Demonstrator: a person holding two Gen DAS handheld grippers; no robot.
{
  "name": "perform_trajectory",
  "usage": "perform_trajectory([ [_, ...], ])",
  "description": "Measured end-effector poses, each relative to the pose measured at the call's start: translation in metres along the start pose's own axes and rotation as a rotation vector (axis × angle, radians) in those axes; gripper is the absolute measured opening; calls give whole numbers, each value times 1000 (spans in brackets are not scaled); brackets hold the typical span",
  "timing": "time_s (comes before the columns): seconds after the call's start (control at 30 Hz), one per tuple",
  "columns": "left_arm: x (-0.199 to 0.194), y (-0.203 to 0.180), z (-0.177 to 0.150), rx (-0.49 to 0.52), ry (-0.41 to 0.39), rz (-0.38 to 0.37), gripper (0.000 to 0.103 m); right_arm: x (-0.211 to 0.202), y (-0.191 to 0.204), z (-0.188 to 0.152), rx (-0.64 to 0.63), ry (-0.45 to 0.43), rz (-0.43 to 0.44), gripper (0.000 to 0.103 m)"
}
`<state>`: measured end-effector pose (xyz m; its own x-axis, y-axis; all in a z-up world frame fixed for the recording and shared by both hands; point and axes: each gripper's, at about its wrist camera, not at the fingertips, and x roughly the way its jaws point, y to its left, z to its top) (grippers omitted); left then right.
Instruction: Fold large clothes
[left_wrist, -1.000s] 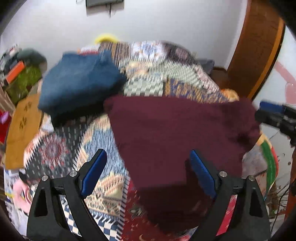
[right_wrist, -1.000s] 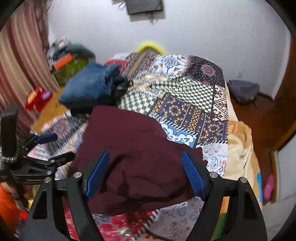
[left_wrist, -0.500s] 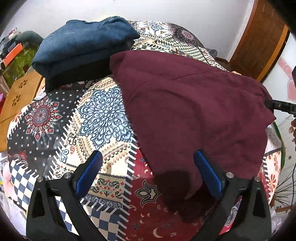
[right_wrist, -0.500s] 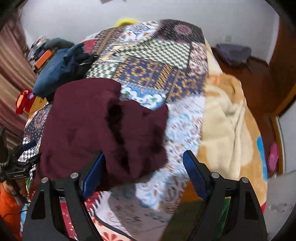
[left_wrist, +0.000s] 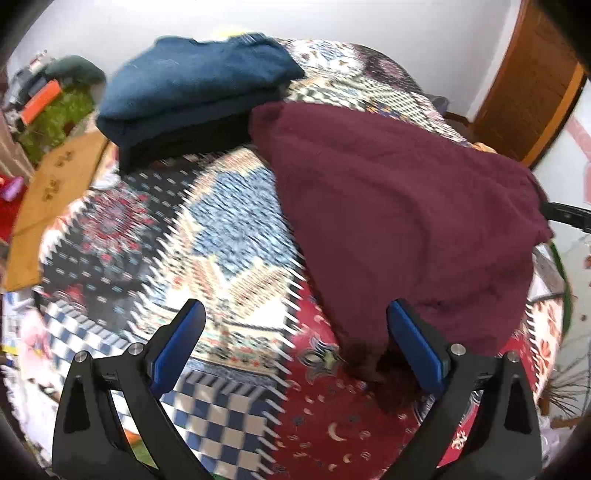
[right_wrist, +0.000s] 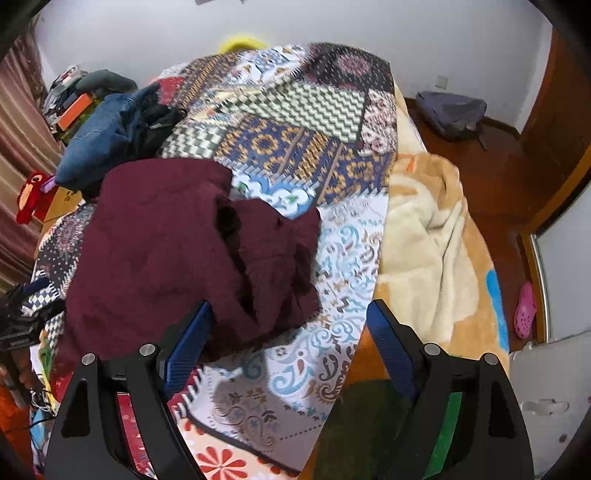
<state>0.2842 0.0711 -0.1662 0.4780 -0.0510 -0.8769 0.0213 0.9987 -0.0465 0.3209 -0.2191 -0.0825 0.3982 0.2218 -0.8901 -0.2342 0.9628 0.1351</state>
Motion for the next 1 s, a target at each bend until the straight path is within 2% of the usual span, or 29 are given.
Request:
perform_trajectory([
  [0.1,-8,4,15,-19,-43,23,100,-4,7,12,3,-8,51,84],
  [0.2,-7,12,28,-76,-55,-4,100,5,11,23,39,8,141,84],
  [0.27,0,16,35,-115,-35,-36,100,17,11,26,59,34,171,84],
  [0.37,21,18,42,-167,35,-114,100,44,2,30,94,96,160,84],
  [0.43,37,20,43,-218,79,-177,100,61,-12,29,155,151,240,86],
  [0.53,59,20,43,-241,130,-236,100,78,-29,28,247,207,338,94],
  [0.63,75,20,43,-276,161,-296,100,92,-33,28,245,233,373,99],
  [0.8,103,23,51,-378,232,-447,100,113,-37,36,267,279,474,101],
  [0.9,110,17,57,-355,224,-455,101,124,-41,39,302,312,546,103],
  [1.0,115,7,63,-301,216,-434,103,132,-44,40,345,333,575,103],
])
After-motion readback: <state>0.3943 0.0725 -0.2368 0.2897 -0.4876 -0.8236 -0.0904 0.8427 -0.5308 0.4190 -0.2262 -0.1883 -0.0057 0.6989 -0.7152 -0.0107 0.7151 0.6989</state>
